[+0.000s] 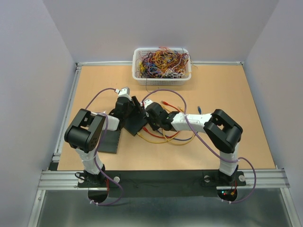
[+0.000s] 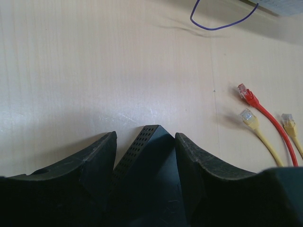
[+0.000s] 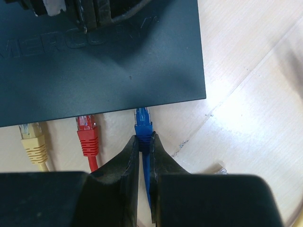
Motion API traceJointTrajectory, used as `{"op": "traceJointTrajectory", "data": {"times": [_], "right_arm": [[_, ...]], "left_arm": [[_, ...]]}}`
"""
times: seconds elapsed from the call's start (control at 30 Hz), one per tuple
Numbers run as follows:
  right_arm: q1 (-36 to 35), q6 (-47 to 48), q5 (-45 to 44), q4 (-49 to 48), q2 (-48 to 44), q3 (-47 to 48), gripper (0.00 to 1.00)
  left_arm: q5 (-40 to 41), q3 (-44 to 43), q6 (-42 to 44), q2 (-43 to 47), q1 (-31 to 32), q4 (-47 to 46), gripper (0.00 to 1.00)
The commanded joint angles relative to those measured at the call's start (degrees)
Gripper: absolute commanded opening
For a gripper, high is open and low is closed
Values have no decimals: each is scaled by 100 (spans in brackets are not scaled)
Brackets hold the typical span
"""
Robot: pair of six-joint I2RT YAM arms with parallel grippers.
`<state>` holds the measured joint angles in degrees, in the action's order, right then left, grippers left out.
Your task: Insert the plug into the switch port
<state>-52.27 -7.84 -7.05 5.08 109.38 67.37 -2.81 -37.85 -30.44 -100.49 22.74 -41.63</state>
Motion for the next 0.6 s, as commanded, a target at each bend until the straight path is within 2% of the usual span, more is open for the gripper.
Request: {"op": "traceJointTrajectory", "data": {"times": [0.0, 0.57], "right_arm": [[-134, -201, 213, -1238, -93, 109, 0], [-143, 1, 151, -1238, 188, 706, 0]], "left_arm": [[-537, 330, -59, -138, 134, 867, 62], [-1222, 252, 161, -331, 195, 603, 62]]}}
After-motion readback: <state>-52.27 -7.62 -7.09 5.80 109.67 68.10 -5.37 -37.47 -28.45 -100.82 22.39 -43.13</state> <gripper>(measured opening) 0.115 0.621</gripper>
